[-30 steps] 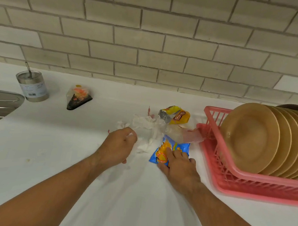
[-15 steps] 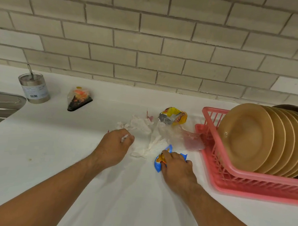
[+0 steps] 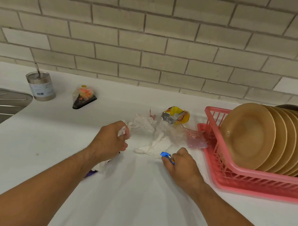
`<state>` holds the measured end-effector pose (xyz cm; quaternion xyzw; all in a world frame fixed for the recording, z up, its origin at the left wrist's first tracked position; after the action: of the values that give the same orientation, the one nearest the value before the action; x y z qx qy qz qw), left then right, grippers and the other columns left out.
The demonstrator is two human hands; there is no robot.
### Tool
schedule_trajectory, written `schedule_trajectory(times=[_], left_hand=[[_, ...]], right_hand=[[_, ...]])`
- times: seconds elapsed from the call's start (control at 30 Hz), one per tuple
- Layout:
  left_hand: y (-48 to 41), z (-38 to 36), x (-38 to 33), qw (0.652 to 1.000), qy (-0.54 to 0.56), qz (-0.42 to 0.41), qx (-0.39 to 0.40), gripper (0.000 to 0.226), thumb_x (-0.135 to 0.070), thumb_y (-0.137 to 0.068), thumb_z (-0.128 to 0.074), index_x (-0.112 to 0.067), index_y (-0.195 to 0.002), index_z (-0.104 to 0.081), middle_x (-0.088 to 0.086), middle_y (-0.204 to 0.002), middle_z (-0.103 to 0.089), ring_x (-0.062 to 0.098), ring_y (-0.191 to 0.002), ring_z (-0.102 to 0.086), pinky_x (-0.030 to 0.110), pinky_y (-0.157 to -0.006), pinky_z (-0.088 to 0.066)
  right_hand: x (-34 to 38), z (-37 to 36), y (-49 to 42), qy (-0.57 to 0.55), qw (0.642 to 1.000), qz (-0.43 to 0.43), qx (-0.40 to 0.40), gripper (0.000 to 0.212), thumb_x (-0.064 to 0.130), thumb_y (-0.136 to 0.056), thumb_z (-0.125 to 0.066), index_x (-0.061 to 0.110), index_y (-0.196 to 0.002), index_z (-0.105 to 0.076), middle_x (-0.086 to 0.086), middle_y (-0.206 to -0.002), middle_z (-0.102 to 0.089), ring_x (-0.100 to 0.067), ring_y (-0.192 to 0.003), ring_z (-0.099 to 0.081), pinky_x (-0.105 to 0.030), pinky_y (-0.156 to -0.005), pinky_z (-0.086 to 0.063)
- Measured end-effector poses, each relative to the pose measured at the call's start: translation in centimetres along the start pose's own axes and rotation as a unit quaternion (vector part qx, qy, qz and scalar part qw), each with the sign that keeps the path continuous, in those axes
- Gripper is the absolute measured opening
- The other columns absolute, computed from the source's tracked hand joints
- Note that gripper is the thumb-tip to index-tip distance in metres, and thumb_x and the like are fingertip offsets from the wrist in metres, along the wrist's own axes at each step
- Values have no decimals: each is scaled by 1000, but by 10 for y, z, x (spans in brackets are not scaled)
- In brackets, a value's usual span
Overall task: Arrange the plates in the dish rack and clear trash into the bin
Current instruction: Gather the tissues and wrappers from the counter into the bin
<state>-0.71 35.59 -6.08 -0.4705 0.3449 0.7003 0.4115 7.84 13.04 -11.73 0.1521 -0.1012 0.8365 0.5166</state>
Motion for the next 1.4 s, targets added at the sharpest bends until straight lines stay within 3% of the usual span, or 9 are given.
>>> schedule_trajectory(times=[0.1,0.2,0.33,0.4,0.57,0.77,0.93,1.23,1.4], left_hand=[[-1,7,1,1000,-17,2,-1,29,2,-94,-40,-13,-91,-65,15,-86,-65,19,-55,-51,27,-53,-47],[0,22,0,982,-182,-52,-18,23,-16,-98,-44,-26,-90,-63,-10,-72,-60,13,-48,-48,19,-44,-41],[6,34,12,926,-376,-39,-18,21,-53,-88,-55,-39,-72,-50,-15,-77,-52,8,-69,-53,25,-56,-39],[8,32,26,875,-483,-13,2,35,-65,-81,-54,-31,-88,-53,-7,-90,-55,15,-82,-54,28,-64,-41],[6,20,51,830,-557,30,24,52,-55,-85,-53,-19,-122,-47,0,-115,-57,22,-103,-57,29,-75,-40],[4,23,55,846,-533,-11,6,23,-32,-97,-37,-20,-104,-55,-1,-105,-60,21,-93,-59,29,-75,-44],[0,31,42,886,-461,-48,-15,21,-33,-100,-34,-20,-88,-46,-1,-89,-48,18,-80,-49,28,-66,-36],[-12,25,17,942,-324,-81,5,33,-9,-98,-37,-21,-127,-48,2,-99,-54,19,-83,-54,22,-61,-39],[-13,10,19,972,-221,-74,31,37,0,-95,-33,-23,-88,-61,-6,-124,-61,17,-102,-58,11,-62,-44]], right_hand=[[13,0,-2,-16,998,-6,54,12,28,-101,-40,18,-98,-45,-5,-99,-52,-23,-75,-51,-32,-63,-39],[22,-3,-3,8,991,30,130,57,4,-93,-39,33,-142,-31,-4,-101,-56,-19,-75,-54,-30,-62,-44],[34,-6,-5,-3,995,20,101,19,44,-95,-52,29,-104,-60,1,-92,-60,-18,-81,-57,-31,-69,-49],[39,-5,-8,10,996,6,84,50,68,-89,-45,21,-76,-58,2,-74,-56,-16,-69,-53,-30,-62,-43],[51,-8,-18,67,997,-1,39,51,51,-100,-29,20,-66,-52,1,-71,-57,-23,-76,-60,-32,-65,-45],[55,-20,-32,59,992,-14,114,51,39,-102,-36,36,-151,-22,-8,-137,-52,-31,-121,-52,-38,-93,-44],[56,-31,-35,53,995,-16,82,30,39,-98,-42,23,-113,-62,-4,-114,-59,-28,-108,-58,-32,-81,-44],[50,-20,-21,-19,999,-3,42,18,30,-92,-52,13,-88,-52,-1,-103,-46,-22,-80,-53,-29,-69,-46],[41,-4,-13,-90,995,-9,45,4,17,-90,-51,18,-90,-48,1,-85,-51,-16,-70,-46,-23,-56,-38]])
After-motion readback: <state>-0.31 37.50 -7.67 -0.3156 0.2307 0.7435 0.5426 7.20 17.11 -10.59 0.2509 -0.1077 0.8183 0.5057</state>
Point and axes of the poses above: each hand's wrist, its own y-axis away from the middle knuckle, its own z-axis out of the back of the hand, x = y × z, the point moved 3 cm from there along -y, towards the middle knuckle
